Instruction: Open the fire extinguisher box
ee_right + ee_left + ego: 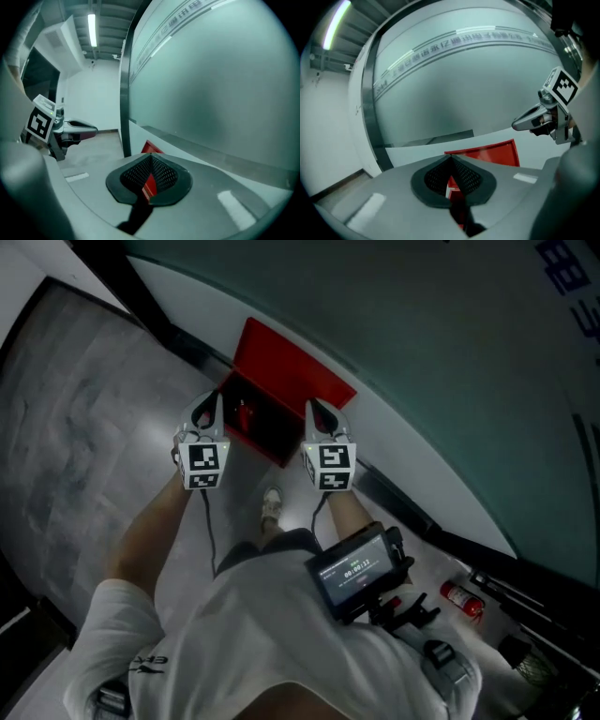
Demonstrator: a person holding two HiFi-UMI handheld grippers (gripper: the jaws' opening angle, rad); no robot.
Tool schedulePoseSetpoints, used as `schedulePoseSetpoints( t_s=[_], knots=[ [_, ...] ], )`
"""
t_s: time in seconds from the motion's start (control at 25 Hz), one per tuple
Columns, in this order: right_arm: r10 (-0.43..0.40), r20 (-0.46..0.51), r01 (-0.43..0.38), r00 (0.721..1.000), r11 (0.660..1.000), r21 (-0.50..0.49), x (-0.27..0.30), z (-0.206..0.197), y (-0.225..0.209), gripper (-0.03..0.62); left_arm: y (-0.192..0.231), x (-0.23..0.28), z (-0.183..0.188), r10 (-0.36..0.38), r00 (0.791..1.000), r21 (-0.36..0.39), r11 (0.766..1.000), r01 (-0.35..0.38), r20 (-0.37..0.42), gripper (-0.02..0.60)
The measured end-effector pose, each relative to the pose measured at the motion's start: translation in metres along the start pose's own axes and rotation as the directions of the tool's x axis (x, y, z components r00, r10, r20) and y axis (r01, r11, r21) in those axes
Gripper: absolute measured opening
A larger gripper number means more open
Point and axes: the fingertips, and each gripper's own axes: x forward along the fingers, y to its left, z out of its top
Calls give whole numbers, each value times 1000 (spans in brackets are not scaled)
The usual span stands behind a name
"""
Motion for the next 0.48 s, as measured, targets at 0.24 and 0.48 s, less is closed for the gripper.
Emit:
schedulePoseSetpoints(
  t_s=[0.24, 0.48],
  knots=[
    [29, 63, -31, 998, 999, 23, -69, 15, 62, 12, 9, -109, 10, 14, 994, -74, 997, -6, 107, 3],
    [42, 122, -43, 992, 999, 9, -149, 24, 125, 12, 9, -214, 22, 28, 979, -123, 992, -3, 200, 3]
  ],
)
